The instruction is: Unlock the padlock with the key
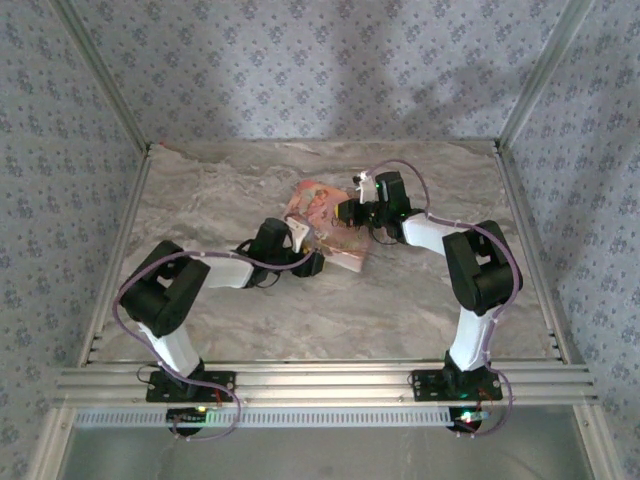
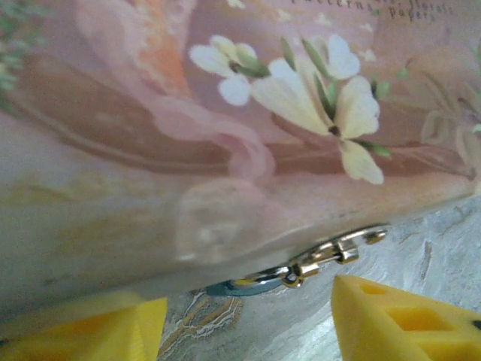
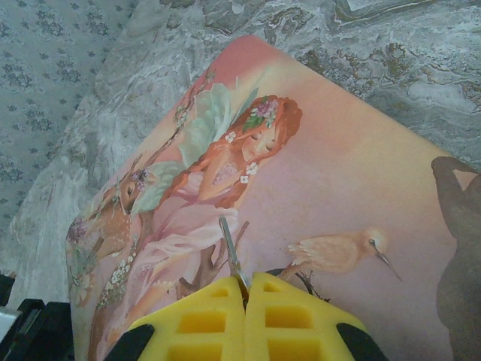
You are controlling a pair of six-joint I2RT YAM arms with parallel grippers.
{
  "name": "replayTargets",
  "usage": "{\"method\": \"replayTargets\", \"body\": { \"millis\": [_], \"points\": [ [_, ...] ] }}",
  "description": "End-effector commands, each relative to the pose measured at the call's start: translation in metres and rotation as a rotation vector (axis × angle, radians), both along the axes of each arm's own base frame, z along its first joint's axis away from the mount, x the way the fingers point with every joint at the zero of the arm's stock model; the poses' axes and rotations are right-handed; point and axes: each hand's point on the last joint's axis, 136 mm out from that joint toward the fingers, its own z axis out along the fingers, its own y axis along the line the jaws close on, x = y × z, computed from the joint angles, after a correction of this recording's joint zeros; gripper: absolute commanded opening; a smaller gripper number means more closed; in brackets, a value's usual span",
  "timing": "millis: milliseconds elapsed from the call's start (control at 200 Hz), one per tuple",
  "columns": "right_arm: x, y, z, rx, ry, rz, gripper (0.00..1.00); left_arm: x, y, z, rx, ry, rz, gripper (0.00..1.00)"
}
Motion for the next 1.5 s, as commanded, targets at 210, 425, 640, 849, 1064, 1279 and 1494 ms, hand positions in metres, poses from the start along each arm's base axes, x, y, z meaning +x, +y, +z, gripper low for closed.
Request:
{"method": "replayTargets", "body": {
  "millis": [210,425,640,849,1064,1279,1494],
  "points": [
    [-0.017,-0.013,-0.039,-0.071,0.141,-0.037,0.00,0.008,-0.013,0.007,0.106,-0.094,0.011,0.53],
    [-0.019,-0.012,-0.039,-0.072,0.143,-0.035,0.00,0.016,-0.014,0.005,0.127,-0.094,0.044,0.49],
    [-0.019,-0.012,-0.039,-0.075,0.144,-0.039,0.00,0.019,-0.018,0.004,0.121,-0.089,0.045,0.46],
    [-0.021,-0.011,-0.040,-0.079,0.152,-0.040,0.00,0.024,-0.019,0.001,0.123,-0.080,0.067,0.42],
    [-0.023,-0.011,-0.042,-0.083,0.157,-0.041,0.00,0.025,-0.021,0.001,0.111,-0.081,0.068,0.38],
    [-0.023,-0.009,-0.041,-0.084,0.154,-0.038,0.00,0.025,-0.022,0.002,0.109,-0.085,0.063,0.31],
    [-0.020,-0.009,-0.027,-0.074,0.099,-0.039,0.00,0.021,-0.023,0.012,0.085,-0.083,0.050,0.22]
  ]
}}
